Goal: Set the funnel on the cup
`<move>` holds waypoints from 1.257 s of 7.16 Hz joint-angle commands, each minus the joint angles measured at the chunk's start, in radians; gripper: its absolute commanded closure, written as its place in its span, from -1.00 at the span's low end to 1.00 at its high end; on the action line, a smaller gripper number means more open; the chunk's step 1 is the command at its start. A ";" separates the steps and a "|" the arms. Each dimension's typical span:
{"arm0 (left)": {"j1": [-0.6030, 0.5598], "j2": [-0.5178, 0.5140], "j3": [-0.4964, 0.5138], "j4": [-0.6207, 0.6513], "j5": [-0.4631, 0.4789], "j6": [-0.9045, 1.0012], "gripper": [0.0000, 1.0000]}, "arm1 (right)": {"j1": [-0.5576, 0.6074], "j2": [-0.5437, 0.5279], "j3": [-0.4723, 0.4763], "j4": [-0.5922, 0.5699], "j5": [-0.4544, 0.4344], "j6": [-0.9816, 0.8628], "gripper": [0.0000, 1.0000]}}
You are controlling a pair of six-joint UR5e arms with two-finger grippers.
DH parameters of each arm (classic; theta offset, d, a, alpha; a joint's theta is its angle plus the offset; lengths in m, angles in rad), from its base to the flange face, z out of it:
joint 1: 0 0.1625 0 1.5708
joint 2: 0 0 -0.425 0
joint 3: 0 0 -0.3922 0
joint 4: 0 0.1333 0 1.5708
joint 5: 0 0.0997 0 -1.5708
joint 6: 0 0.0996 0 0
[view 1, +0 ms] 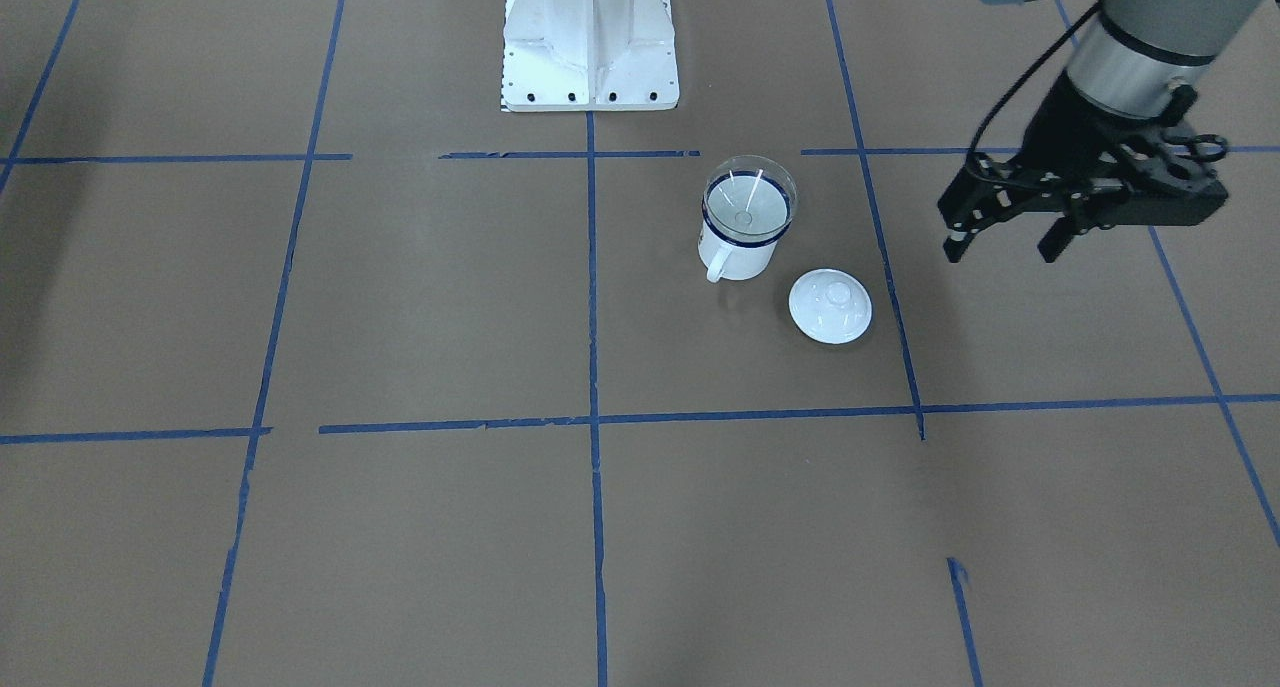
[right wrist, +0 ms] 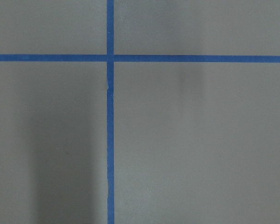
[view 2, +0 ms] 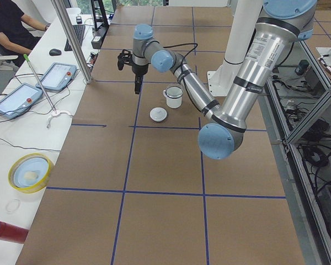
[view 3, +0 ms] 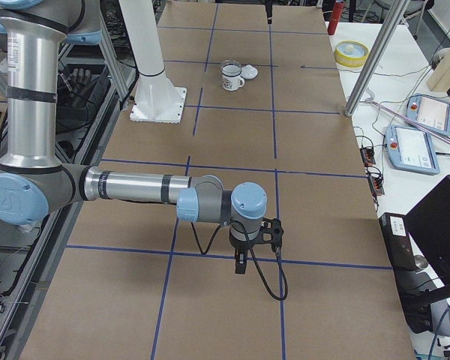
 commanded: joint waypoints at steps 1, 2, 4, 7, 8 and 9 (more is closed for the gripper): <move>-0.147 0.161 0.043 -0.008 -0.016 0.390 -1.00 | 0.000 0.000 -0.002 0.000 0.000 0.000 -1.00; -0.234 0.222 0.092 -0.015 -0.016 0.593 -1.00 | 0.000 0.000 0.000 0.000 0.000 0.000 -1.00; -0.363 0.314 0.172 -0.021 -0.053 0.797 -1.00 | 0.000 0.000 0.000 0.000 0.000 0.000 -1.00; -0.494 0.368 0.401 -0.122 -0.196 0.954 -1.00 | 0.000 0.000 0.000 0.000 0.000 0.000 -1.00; -0.502 0.368 0.405 -0.124 -0.206 0.982 -1.00 | 0.000 0.000 0.000 0.000 0.000 0.000 -1.00; -0.503 0.368 0.402 -0.125 -0.208 0.985 -1.00 | 0.000 0.000 0.000 0.000 0.000 0.000 -1.00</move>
